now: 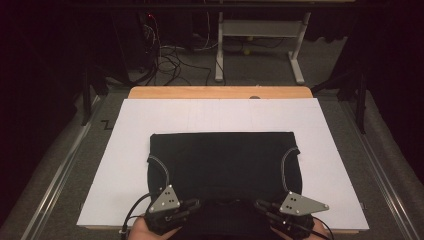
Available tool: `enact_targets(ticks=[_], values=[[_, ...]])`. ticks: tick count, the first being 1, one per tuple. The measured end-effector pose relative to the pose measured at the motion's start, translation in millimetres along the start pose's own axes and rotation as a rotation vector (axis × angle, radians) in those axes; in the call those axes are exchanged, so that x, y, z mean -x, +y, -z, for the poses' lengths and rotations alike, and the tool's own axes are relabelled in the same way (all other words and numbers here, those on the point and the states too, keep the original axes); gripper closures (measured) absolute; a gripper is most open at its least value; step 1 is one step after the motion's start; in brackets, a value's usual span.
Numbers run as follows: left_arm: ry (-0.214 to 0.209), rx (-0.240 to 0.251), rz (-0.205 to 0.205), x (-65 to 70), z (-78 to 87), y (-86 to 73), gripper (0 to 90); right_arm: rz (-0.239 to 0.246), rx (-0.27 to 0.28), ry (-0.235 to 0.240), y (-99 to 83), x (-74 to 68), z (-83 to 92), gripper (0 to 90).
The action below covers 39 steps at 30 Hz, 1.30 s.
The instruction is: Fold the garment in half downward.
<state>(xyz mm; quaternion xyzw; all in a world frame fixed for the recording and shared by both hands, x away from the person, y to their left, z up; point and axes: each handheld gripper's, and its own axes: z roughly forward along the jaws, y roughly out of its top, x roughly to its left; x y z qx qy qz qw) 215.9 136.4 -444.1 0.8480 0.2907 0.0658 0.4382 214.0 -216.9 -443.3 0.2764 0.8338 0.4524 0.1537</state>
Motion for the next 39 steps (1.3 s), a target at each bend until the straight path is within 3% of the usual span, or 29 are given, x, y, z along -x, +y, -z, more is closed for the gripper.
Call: enact_targets(ticks=[6, 8, 12, 13, 17, 20, 22, 27, 28, 34, 39], values=[[-0.04, -0.038, 0.008, 10.3, -0.3, -15.0, 69.8, 0.01, -0.026, 0.004, -9.0, -9.5, 4.3, 80.6], [-0.069, -0.007, 0.003, 14.3, 4.5, -16.4, 66.9, -0.004, -0.021, 0.021, -11.2, -10.1, 6.7, 76.4], [-0.055, 0.027, -0.004, 14.1, 7.8, -16.2, 62.1, -0.018, 0.02, 0.024, -12.5, -10.5, 11.1, 67.7], [-0.044, 0.034, 0.0, 11.9, 7.9, -16.6, 57.6, -0.024, 0.034, 0.013, -12.0, -8.9, 12.2, 62.3], [-0.002, 0.057, 0.049, -3.1, 6.7, -20.0, 50.4, -0.034, 0.04, -0.016, -12.7, -5.8, 11.3, 54.7], [-0.008, 0.096, 0.055, -13.6, 8.2, -21.2, 46.5, -0.047, 0.048, -0.042, -14.5, -2.1, 8.8, 46.1], [0.001, 0.1, 0.06, -20.1, 7.8, -19.3, 37.9, -0.05, 0.064, -0.072, -15.4, 2.6, 6.0, 36.9], [0.047, 0.138, 0.09, -34.3, 9.3, -15.9, 31.9, -0.089, 0.077, -0.083, -14.8, 11.6, 1.7, 27.8], [0.057, 0.164, 0.101, -40.9, 11.8, -14.5, 31.8, -0.1, 0.093, -0.095, -12.9, 16.3, -0.5, 23.5], [0.105, 0.163, 0.137, -63.7, 11.7, -11.0, 22.7, -0.137, 0.121, -0.128, -4.7, 33.1, -8.5, 16.6], [0.133, 0.155, 0.152, -78.3, 10.6, -7.6, 15.7, -0.147, 0.129, -0.157, -1.3, 45.6, -10.0, 15.9]])
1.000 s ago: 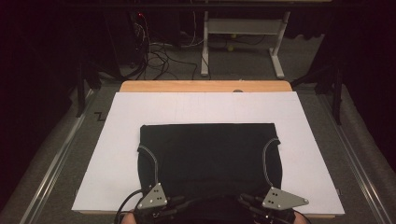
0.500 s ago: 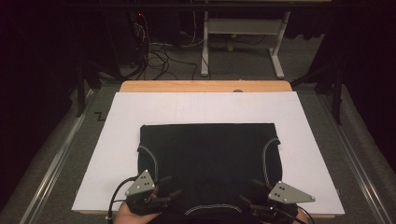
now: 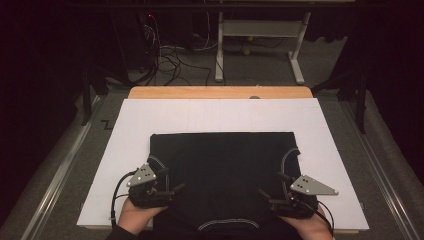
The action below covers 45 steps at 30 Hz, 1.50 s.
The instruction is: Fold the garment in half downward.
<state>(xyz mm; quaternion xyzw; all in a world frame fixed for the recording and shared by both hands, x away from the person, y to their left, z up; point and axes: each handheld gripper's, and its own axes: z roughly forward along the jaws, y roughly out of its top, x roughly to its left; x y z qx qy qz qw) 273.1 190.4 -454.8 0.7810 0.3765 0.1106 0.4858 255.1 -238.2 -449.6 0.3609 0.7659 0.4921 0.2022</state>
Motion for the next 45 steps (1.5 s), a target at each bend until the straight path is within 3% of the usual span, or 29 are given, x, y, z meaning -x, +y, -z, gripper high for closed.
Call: enact_targets(ticks=[5, 9, 12, 15, 21, 23, 26, 27, 30, 31, 35, 37, 40, 45], values=[[0.029, 0.029, 0.016, -11.0, -0.2, 6.3, 14.0, -0.009, 0.005, -0.018, 3.1, 6.4, -1.0, 11.7], [0.051, 0.041, 0.025, -23.9, 0.5, 11.5, 11.5, 0.014, 0.004, -0.02, 10.0, 6.2, -2.1, 5.0], [0.047, 0.049, 0.038, -28.4, 1.6, 12.9, 9.4, 0.019, 0.006, -0.021, 14.5, 4.5, -3.5, 1.6], [0.052, 0.02, 0.034, -32.3, -0.5, 14.5, 0.0, 0.024, 0.013, -0.019, 24.2, 2.1, -10.2, 0.2], [0.077, 0.012, 0.032, -35.2, 0.5, 14.5, 0.0, 0.052, 0.008, -0.008, 33.0, -5.7, -23.9, 0.2], [0.069, 0.004, 0.033, -38.3, 2.4, 14.3, 0.0, 0.063, 0.004, 0.006, 35.8, -13.0, -30.8, 0.2], [0.081, -0.011, 0.036, -44.2, 3.3, 13.3, 0.0, 0.095, -0.004, 0.059, 37.8, -37.0, -43.2, 0.2], [0.081, -0.01, 0.045, -46.2, 3.5, 12.9, 0.0, 0.095, -0.004, 0.059, 37.8, -37.0, -43.2, 0.2], [0.1, -0.001, 0.073, -50.2, 3.5, 11.3, 0.0, 0.103, -0.007, 0.126, 37.6, -61.0, -54.4, 0.2], [0.1, -0.001, 0.073, -50.2, 3.5, 11.3, 0.0, 0.103, -0.007, 0.126, 37.6, -61.0, -54.4, 0.2], [0.107, 0.01, 0.105, -52.8, 2.6, 14.4, 0.0, 0.125, -0.024, 0.178, 35.9, -86.2, -65.3, 0.2], [0.138, -0.016, 0.123, -58.1, 1.7, 21.4, 0.0, 0.127, -0.021, 0.192, 36.0, -94.7, -68.1, 0.3], [0.143, -0.016, 0.137, -60.9, 4.3, 29.9, 0.0, 0.143, -0.027, 0.219, 36.6, -106.9, -74.0, 0.3], [0.161, 0.022, 0.105, -61.5, 13.5, 53.5, 0.0, 0.146, -0.025, 0.24, 39.9, -118.1, -80.8, 0.3]])
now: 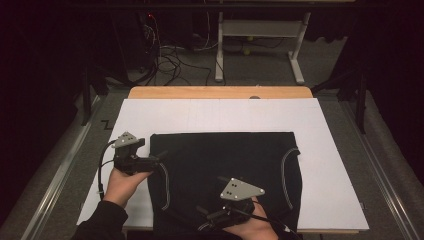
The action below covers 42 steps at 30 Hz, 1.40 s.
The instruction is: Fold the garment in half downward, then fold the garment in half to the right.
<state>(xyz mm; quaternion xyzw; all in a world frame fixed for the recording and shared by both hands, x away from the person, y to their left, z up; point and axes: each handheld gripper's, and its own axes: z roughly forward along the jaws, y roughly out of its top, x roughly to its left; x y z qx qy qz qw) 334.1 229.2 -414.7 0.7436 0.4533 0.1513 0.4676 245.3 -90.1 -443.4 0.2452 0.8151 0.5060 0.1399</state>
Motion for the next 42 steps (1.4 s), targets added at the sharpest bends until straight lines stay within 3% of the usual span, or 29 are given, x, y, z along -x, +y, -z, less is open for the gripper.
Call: enact_targets(ticks=[3, 12, 18, 26, 27, 31, 34, 37, 40, 42], values=[[0.004, 0.008, -0.017, -1.6, -2.3, 9.5, 0.0, 0.003, 0.002, 0.003, 1.2, -1.8, -1.8, 0.3], [-0.018, -0.005, -0.016, -9.3, -20.7, 28.9, 0.0, 0.001, -0.002, 0.021, 4.9, -5.8, -13.8, 0.3], [0.021, -0.037, 0.01, -22.7, -31.1, 33.7, 0.0, -0.008, 0.0, 0.059, 11.2, -11.1, -26.0, 0.3], [0.07, -0.07, 0.046, -46.7, -40.1, 25.1, 0.6, -0.003, -0.009, 0.09, 13.4, -23.2, -37.5, 0.4], [0.074, -0.088, 0.068, -52.9, -44.8, 22.9, 0.8, -0.002, -0.018, 0.095, 12.3, -27.0, -39.2, 0.4], [0.09, -0.114, 0.066, -61.3, -53.7, 19.4, 5.1, 0.006, -0.034, 0.102, 11.0, -31.0, -43.4, 0.4], [0.116, -0.155, 0.092, -75.3, -67.8, 12.7, 7.0, 0.005, -0.04, 0.101, 10.2, -31.3, -46.0, 0.4], [0.118, -0.182, 0.103, -79.5, -76.0, 7.8, 7.2, 0.003, -0.053, 0.099, 8.9, -31.5, -47.5, 0.4], [0.135, -0.24, 0.065, -77.0, -91.0, 0.6, 11.3, 0.002, -0.068, 0.101, 7.3, -32.8, -51.2, 0.5], [0.146, -0.217, 0.105, -78.4, -96.5, -4.1, 12.0, 0.003, -0.081, 0.109, 6.5, -35.4, -56.2, 0.8]])
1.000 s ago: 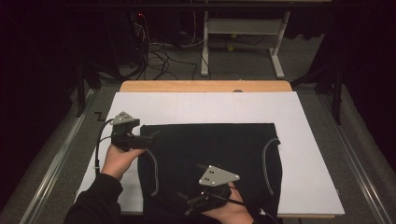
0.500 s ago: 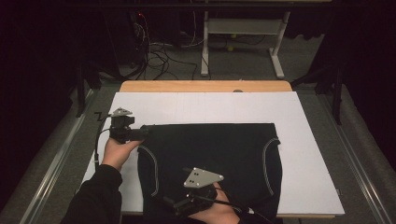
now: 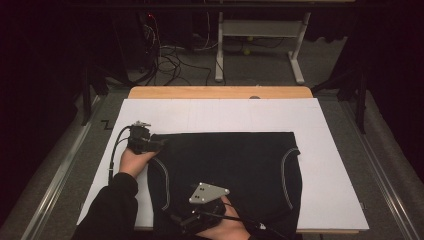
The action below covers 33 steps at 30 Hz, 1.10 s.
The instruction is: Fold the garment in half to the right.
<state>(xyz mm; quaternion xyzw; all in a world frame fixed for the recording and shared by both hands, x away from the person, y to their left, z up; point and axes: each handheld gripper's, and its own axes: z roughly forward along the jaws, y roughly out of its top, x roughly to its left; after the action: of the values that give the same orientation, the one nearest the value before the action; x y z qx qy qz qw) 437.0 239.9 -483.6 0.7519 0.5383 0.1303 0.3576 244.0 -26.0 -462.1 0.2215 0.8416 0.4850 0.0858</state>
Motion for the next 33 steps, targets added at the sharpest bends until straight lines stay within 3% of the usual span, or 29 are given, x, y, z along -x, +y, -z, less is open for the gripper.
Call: enact_targets(ticks=[5, 7, 9, 10, 14, 17, 19, 24, 33], values=[[0.04, 0.024, 0.005, 1.2, 0.6, -3.9, 18.9, 0.012, -0.025, 0.002, -1.8, -6.1, -5.3, 1.2], [0.049, 0.04, 0.014, 1.0, 1.6, -5.7, 31.5, 0.014, -0.037, 0.005, -2.0, -11.1, -8.2, 1.7], [0.054, 0.041, 0.013, 1.6, 1.7, -6.0, 33.2, 0.021, -0.04, 0.004, -1.8, -12.8, -8.8, 1.8], [0.035, 0.052, 0.016, 1.2, 2.9, -7.6, 45.9, 0.024, -0.043, 0.005, -0.7, -15.3, -10.5, 2.6], [0.0, 0.056, 0.019, 0.5, 4.0, -9.3, 68.8, 0.016, -0.058, 0.003, 2.5, -18.1, -15.1, 3.9], [-0.017, 0.061, 0.014, 0.2, 4.6, -10.2, 71.9, 0.015, -0.072, 0.008, 6.5, -20.7, -20.6, 6.4], [-0.022, 0.068, 0.016, -0.5, 5.5, -10.8, 72.1, 0.013, -0.091, 0.023, 10.0, -23.2, -25.6, 13.0], [-0.046, 0.105, 0.021, -2.0, 9.0, -13.6, 72.1, 0.019, -0.127, 0.012, 11.3, -29.7, -36.0, 14.9], [-0.038, 0.099, 0.02, -1.3, 8.2, -13.2, 71.9, 0.034, -0.202, 0.04, 5.7, -36.2, -45.9, 17.5]])
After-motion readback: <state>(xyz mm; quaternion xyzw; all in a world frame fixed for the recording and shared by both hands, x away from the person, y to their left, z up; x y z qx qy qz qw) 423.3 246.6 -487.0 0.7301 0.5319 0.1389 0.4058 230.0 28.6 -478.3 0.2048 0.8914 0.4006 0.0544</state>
